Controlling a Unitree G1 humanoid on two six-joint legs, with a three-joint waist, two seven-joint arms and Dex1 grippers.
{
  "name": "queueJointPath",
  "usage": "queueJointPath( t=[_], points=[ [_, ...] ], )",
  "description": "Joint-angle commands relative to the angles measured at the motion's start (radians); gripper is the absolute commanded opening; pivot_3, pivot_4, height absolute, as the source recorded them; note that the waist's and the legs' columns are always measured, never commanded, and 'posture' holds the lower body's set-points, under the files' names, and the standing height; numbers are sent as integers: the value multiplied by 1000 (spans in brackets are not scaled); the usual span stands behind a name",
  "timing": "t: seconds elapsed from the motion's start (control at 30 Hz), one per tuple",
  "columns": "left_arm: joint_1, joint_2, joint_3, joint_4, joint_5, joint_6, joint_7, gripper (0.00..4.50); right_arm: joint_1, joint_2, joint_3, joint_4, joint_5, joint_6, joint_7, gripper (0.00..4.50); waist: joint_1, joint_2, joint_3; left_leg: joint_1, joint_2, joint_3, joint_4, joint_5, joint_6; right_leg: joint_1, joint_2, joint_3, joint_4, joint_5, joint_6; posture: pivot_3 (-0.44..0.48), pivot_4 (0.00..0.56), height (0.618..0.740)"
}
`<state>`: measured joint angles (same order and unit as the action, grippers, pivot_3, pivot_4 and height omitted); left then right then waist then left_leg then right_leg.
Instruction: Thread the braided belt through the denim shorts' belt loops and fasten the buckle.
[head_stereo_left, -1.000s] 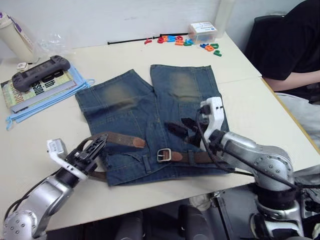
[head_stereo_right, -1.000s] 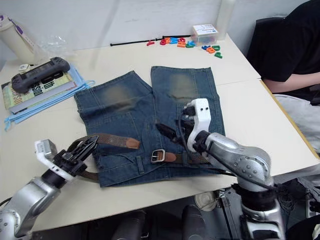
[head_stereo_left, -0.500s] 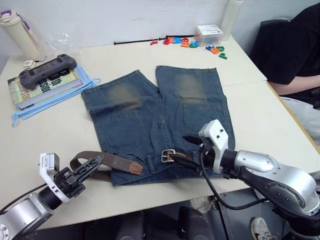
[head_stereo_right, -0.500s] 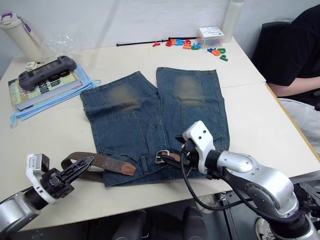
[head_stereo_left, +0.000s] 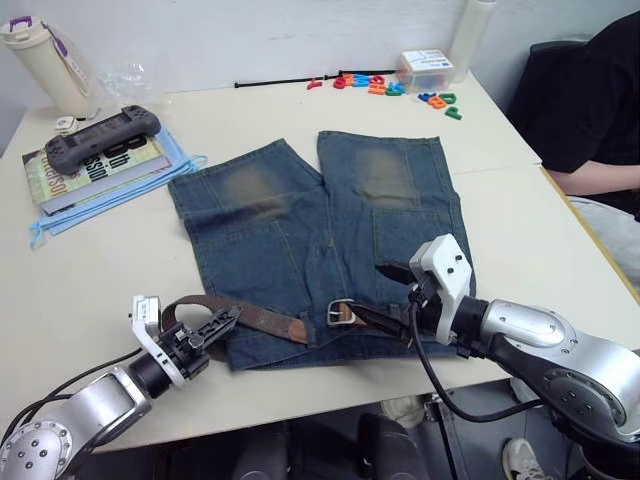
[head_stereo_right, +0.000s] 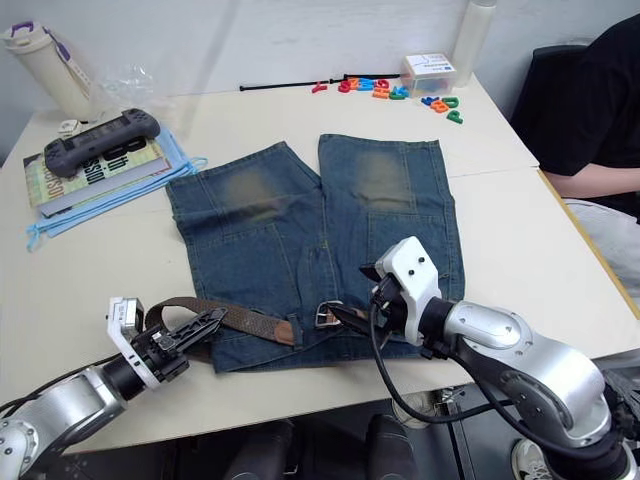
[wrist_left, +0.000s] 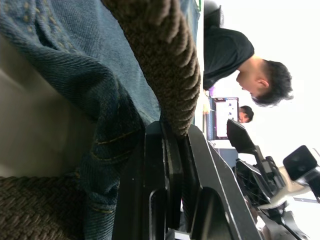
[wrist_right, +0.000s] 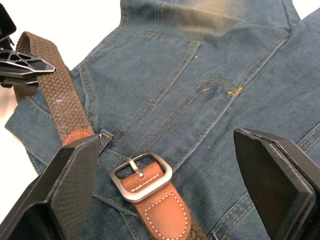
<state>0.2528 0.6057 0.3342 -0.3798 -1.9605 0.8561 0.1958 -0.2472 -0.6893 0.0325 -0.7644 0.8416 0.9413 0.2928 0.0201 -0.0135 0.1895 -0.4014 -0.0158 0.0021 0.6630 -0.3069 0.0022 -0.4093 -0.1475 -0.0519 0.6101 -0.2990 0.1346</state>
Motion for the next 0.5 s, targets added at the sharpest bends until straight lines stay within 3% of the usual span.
queueJointPath(
  t=[0.03, 0.5],
  points=[
    [28, 5, -5, -53, -2, -50, 66, 0, 1, 13, -40, -46, 18, 0, -12, 4486, 2, 0, 0, 0, 0, 0, 0, 0, 0, 0, 0, 0, 0, 0, 0, 0, 150, 714],
    [122, -61, -94, -188, 80, -154, 151, 0, -3, 25, -62, -54, 54, 45, -44, 4486, 4, 0, 0, 0, 0, 0, 0, 0, 0, 1, 0, 0, 0, 0, 0, 0, 150, 714]
  ],
)
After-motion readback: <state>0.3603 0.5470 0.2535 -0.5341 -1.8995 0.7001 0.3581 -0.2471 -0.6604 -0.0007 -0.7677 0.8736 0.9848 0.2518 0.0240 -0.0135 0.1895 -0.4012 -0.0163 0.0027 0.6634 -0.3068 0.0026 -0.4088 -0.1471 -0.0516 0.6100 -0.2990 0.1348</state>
